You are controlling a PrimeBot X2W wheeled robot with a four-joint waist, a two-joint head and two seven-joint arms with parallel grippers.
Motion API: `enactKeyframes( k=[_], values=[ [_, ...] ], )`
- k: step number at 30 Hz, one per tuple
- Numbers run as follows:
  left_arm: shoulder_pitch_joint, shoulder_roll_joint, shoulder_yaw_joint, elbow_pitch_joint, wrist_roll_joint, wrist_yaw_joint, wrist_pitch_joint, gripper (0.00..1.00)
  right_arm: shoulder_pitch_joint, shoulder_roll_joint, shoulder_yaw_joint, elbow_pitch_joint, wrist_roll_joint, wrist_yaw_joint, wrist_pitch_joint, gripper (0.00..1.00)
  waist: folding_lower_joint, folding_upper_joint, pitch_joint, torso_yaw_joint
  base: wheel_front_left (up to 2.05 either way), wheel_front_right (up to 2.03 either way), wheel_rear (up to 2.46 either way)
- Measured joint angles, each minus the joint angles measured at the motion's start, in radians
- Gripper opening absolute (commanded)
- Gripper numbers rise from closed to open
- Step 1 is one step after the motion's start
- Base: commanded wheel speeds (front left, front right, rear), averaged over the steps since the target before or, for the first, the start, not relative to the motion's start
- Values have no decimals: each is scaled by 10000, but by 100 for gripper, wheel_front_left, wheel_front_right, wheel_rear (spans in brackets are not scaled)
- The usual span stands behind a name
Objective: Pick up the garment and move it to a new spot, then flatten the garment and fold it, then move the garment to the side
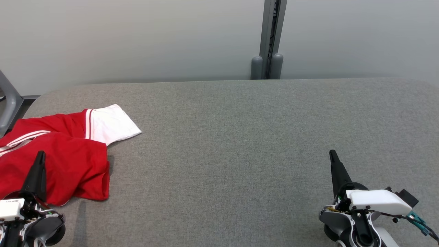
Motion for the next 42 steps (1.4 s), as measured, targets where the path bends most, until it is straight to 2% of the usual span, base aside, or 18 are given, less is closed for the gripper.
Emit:
enactKeyframes(
  k=[3,4,10,26,41,42],
  values=[
    [0,0,2,0,0,0,0,0,0,0,-2,0,0,0,0,0,0,0,0,0,0,0,0],
    [0,0,-2,0,0,0,0,100,0,0,2,0,0,0,0,100,0,0,0,0,0,0,0],
    [543,-374,-98,380,2,8,-123,100,546,71,65,366,2,-25,0,100,0,0,0,0,0,0,0],
    [732,-360,-1145,-441,219,8,-1507,100,576,40,-165,-441,-198,-40,-17,100,0,0,-35,9,0,0,0],
    [1050,-364,-1825,-1099,1743,8,-2587,100,641,-228,-458,-1078,-1887,-40,-136,100,0,0,-76,-2,0,0,0],
    [1050,-366,-1910,-1181,2132,8,-2719,100,641,-226,-477,-1162,-2157,-40,-140,100,0,0,-77,-2,0,0,0]
  ],
)
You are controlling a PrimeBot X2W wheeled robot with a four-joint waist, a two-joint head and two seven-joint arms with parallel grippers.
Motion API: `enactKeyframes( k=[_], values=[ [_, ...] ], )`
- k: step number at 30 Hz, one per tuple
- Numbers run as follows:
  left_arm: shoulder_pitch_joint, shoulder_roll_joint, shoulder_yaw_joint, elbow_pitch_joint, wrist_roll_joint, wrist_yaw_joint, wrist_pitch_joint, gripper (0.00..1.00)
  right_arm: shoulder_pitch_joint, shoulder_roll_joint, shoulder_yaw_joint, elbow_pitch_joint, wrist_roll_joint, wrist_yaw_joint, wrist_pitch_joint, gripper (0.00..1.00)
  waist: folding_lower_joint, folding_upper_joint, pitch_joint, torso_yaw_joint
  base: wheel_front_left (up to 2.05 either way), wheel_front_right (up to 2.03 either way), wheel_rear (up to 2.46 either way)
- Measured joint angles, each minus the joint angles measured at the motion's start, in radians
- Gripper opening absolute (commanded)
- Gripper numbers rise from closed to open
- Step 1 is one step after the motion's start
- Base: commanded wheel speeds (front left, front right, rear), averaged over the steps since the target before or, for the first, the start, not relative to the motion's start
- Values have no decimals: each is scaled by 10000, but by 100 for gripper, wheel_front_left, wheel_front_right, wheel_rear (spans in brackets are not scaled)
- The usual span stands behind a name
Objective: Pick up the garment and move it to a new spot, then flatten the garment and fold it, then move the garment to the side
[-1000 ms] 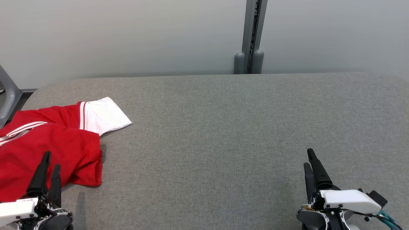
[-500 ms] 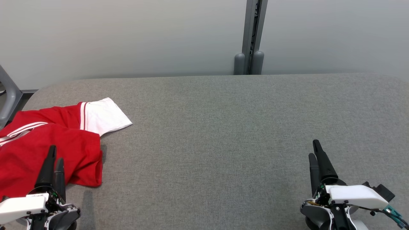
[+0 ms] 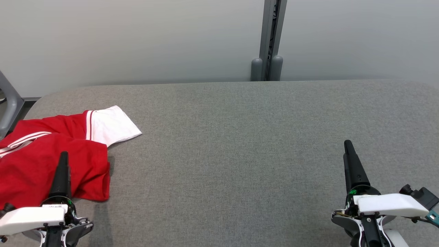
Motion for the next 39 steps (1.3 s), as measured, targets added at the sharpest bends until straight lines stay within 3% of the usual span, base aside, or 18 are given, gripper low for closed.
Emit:
enactKeyframes(
  k=[17,39],
  values=[
    [196,2,-602,-629,2801,79,-961,100,15,-33,-265,-370,-2706,2,-71,100,0,0,16,-22,0,0,0],
    [601,0,-1521,-1248,6778,506,-2054,100,16,-63,-809,-644,-6826,2,-165,100,0,0,27,-102,0,0,0]
  ],
)
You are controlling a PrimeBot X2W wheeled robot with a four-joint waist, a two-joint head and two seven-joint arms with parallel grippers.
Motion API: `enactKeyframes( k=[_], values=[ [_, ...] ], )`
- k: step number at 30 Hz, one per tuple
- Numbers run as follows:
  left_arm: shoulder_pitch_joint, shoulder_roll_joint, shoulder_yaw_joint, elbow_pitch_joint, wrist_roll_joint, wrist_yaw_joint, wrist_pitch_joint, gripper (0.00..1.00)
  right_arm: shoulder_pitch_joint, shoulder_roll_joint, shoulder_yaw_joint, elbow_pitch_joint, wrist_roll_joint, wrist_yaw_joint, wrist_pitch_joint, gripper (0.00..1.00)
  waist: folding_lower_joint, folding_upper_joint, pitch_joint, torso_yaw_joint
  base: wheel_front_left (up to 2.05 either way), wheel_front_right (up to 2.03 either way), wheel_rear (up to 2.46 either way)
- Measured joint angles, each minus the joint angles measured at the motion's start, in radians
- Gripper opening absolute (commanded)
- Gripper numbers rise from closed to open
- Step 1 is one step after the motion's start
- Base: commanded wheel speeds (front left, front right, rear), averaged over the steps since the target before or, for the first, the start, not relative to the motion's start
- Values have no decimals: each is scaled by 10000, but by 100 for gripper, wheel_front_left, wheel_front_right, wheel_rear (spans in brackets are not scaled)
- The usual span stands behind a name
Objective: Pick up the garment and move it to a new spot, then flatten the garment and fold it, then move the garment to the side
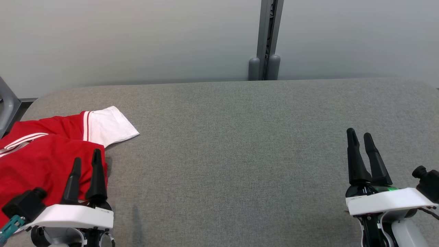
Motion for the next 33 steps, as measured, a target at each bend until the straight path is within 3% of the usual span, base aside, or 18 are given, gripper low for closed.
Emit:
enactKeyframes(
  k=[15,33],
  values=[
    [213,19,-629,-48,2414,314,-635,100,50,115,-631,268,-2475,12,-17,100,0,0,12,-19,0,0,0],
    [388,17,-989,73,4230,723,-1298,100,-2,174,-915,941,-4970,13,-90,100,0,0,-47,-31,0,0,0]
  ],
)
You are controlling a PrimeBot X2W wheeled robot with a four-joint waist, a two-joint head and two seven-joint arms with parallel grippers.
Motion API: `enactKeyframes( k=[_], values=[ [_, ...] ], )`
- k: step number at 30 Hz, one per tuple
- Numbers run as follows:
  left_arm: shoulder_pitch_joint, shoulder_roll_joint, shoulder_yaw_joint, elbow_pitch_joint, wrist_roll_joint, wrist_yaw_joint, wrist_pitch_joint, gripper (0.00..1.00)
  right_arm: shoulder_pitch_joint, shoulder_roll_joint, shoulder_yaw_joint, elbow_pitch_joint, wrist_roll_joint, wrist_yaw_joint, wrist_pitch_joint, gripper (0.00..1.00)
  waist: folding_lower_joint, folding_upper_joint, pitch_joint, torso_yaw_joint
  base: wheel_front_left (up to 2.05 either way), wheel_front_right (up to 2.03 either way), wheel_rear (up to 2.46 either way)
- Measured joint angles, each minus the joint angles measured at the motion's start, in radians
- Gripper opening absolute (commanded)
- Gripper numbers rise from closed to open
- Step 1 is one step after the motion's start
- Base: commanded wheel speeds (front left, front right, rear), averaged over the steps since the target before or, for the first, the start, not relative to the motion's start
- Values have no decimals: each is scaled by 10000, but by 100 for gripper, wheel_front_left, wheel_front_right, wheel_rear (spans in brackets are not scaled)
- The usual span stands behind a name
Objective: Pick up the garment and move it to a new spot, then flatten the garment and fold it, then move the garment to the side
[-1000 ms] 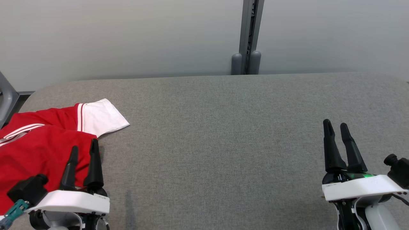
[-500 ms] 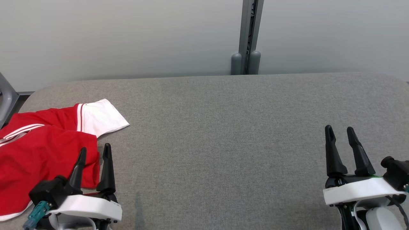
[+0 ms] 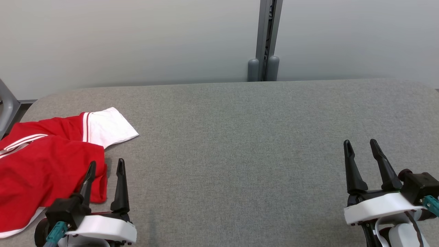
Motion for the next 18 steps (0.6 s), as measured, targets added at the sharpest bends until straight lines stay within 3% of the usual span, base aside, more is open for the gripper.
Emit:
enactKeyframes(
  k=[18],
  values=[
    [53,-8,-462,-132,1243,44,-596,100,-96,25,-23,98,-1287,15,-13,100,0,0,-29,-26,0,0,0]
  ],
)
